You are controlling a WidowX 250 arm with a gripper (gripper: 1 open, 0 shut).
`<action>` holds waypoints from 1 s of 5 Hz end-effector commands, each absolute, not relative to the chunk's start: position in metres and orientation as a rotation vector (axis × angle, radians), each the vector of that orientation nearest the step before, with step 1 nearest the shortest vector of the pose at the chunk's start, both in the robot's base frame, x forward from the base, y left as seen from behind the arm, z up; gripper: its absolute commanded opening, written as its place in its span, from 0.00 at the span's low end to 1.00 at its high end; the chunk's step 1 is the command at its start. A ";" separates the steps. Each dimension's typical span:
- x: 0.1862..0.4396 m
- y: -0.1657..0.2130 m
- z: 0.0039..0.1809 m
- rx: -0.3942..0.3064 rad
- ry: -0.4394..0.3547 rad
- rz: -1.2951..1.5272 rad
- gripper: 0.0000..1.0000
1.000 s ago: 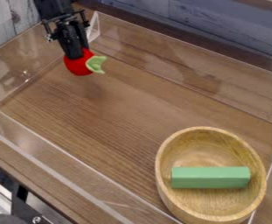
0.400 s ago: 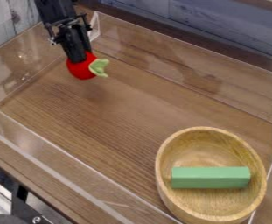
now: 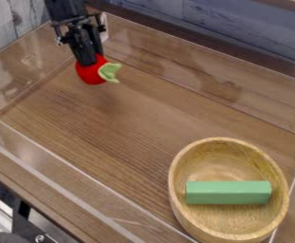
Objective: Move the red object to the left side of the table
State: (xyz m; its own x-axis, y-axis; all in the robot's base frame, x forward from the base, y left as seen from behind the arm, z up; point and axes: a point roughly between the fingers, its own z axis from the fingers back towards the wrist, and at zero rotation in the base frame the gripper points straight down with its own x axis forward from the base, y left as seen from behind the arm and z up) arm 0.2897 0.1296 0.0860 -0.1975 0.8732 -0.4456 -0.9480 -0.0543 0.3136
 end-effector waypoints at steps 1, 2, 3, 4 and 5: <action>0.295 0.128 0.108 -0.174 0.563 1.650 0.00; 0.296 0.124 0.109 -0.173 0.574 1.647 0.00; 0.294 0.119 0.109 -0.167 0.584 1.625 0.00; 0.292 0.115 0.109 -0.161 0.591 1.611 0.00; 0.293 0.106 0.099 -0.192 0.591 1.713 0.00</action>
